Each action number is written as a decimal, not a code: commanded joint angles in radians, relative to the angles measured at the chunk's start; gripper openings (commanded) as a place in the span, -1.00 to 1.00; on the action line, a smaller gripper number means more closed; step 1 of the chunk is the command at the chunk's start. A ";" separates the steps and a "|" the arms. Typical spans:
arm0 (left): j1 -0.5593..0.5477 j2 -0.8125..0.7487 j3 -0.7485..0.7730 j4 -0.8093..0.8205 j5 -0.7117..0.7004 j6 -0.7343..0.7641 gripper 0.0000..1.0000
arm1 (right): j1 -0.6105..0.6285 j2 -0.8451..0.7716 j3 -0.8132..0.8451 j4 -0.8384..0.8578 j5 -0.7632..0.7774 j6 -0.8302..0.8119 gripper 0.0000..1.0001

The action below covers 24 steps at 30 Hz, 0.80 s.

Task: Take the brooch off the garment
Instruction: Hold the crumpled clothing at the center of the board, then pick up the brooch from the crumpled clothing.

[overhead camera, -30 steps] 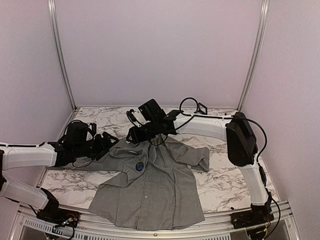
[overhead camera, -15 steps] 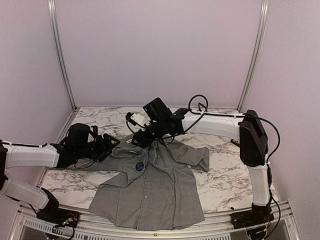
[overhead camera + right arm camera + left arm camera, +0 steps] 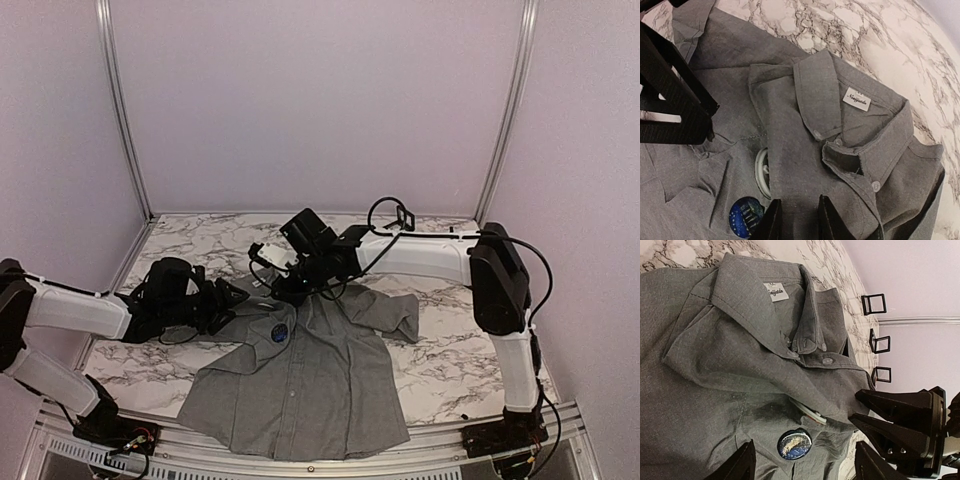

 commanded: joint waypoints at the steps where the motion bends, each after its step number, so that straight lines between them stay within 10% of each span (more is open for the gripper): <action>1: -0.014 0.036 -0.017 0.073 0.017 -0.048 0.37 | 0.024 0.020 -0.019 0.000 -0.044 0.030 -0.68; 5: -0.026 0.059 -0.022 0.092 0.011 -0.070 0.31 | 0.025 0.021 -0.031 0.019 -0.074 0.067 -1.00; 24: -0.065 0.197 -0.017 0.250 0.006 -0.205 -0.27 | 0.025 0.012 -0.032 0.055 -0.062 0.147 -1.00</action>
